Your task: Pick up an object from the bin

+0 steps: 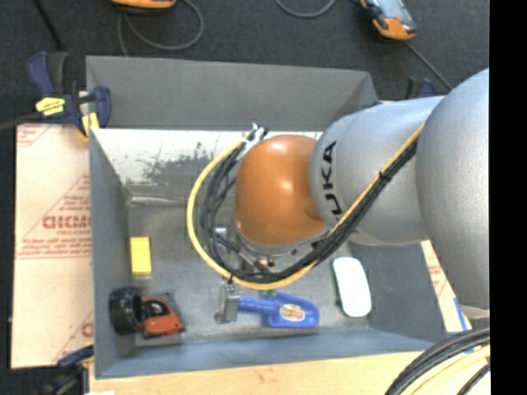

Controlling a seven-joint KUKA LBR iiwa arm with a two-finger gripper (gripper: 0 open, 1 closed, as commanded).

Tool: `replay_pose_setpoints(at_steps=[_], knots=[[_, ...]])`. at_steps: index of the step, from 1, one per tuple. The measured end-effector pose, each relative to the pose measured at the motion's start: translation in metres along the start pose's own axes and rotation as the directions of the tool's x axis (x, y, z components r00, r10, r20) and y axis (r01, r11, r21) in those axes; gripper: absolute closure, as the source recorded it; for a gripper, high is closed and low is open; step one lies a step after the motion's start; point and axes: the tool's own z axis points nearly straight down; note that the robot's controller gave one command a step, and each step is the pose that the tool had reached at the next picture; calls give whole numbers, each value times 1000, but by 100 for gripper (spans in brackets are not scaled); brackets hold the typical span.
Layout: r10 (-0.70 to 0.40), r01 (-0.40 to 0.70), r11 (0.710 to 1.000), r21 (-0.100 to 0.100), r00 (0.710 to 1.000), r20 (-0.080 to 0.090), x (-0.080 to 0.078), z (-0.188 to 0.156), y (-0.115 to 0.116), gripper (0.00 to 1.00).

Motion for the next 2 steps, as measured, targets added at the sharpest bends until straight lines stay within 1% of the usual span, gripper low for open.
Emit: replay_pose_setpoints(at_steps=[1, 2], knots=[[-63, 63, 998, 0, 998, 6, 7, 49, 16, 0], [43, -43, 999, 1, 999, 0, 12, 70, 31, 0]])
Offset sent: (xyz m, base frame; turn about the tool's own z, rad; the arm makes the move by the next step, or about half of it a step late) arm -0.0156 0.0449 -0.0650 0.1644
